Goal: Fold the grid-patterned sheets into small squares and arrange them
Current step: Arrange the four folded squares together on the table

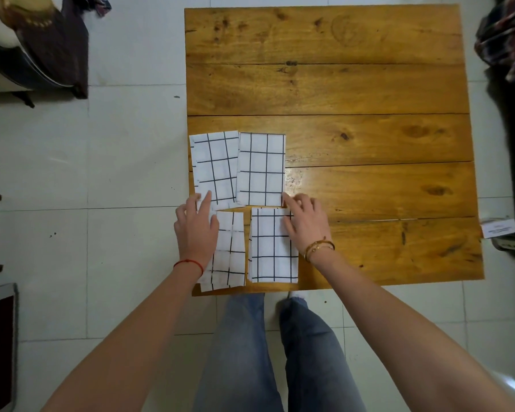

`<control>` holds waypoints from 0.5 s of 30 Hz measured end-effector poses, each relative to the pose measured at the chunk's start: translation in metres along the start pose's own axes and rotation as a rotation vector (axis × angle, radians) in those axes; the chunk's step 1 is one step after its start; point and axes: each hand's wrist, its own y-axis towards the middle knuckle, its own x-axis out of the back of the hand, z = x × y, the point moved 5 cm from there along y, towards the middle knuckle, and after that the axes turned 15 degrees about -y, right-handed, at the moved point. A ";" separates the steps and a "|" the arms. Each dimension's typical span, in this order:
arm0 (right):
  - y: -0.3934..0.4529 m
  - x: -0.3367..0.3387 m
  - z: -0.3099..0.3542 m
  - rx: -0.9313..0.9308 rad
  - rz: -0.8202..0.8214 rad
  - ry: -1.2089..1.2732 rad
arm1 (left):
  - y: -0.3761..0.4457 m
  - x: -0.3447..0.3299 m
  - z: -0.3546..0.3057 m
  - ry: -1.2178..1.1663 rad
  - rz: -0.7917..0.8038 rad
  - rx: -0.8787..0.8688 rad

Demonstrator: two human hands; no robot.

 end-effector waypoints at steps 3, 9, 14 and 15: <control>0.004 -0.001 0.014 0.094 0.044 -0.054 | 0.001 -0.004 -0.002 0.095 0.073 0.008; 0.009 -0.008 0.017 0.053 0.085 -0.117 | 0.003 -0.004 0.006 0.153 0.118 0.062; 0.008 -0.003 0.008 0.009 0.043 -0.090 | 0.004 -0.001 0.021 0.160 0.158 0.065; 0.009 -0.002 0.007 0.018 0.024 -0.080 | 0.004 -0.001 0.022 0.144 0.165 0.059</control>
